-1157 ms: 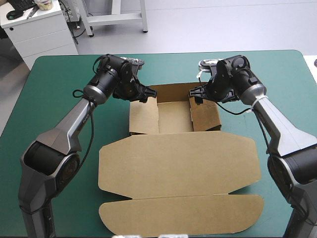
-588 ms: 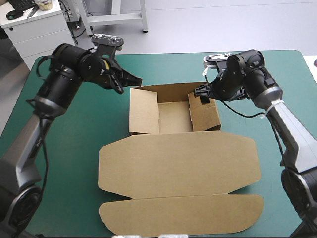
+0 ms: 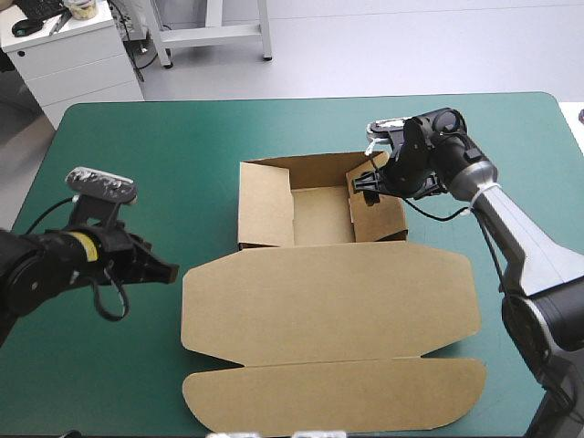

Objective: Fold the box

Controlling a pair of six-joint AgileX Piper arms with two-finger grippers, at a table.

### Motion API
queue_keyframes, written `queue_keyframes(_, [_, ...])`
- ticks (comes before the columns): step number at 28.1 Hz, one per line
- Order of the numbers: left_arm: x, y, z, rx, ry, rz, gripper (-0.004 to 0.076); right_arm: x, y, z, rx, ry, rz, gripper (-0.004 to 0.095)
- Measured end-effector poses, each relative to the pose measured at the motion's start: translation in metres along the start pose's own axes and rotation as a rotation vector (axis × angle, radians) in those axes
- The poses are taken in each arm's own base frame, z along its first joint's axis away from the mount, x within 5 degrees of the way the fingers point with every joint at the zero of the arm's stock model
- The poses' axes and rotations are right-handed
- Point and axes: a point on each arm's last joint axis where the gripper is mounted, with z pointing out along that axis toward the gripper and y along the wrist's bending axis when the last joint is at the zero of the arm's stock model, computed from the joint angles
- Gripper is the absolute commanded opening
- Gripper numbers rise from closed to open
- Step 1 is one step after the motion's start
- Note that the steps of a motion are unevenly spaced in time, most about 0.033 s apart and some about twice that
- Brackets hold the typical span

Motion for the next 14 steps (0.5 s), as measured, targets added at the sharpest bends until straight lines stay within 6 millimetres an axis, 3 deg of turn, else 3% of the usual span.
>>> queue_keyframes(5, [0.038,0.007,-0.018,0.006,-0.042,-0.002,-0.0004,-0.004,-0.002,0.032,0.016,0.045,0.000,0.0783])
queue_keyframes(11, [0.083,0.014,-0.038,0.017,-0.120,-0.009,-0.0004,-0.005,-0.007,0.053,-0.028,0.084,0.025,0.0773])
queue_keyframes(12, [0.090,0.015,-0.040,0.018,-0.132,-0.010,-0.0004,-0.005,-0.007,0.055,-0.034,0.088,0.027,0.0755])
queue_keyframes(14, [0.106,0.018,-0.046,0.019,-0.167,-0.011,-0.0004,-0.005,-0.005,0.059,-0.046,0.099,0.031,0.0592])
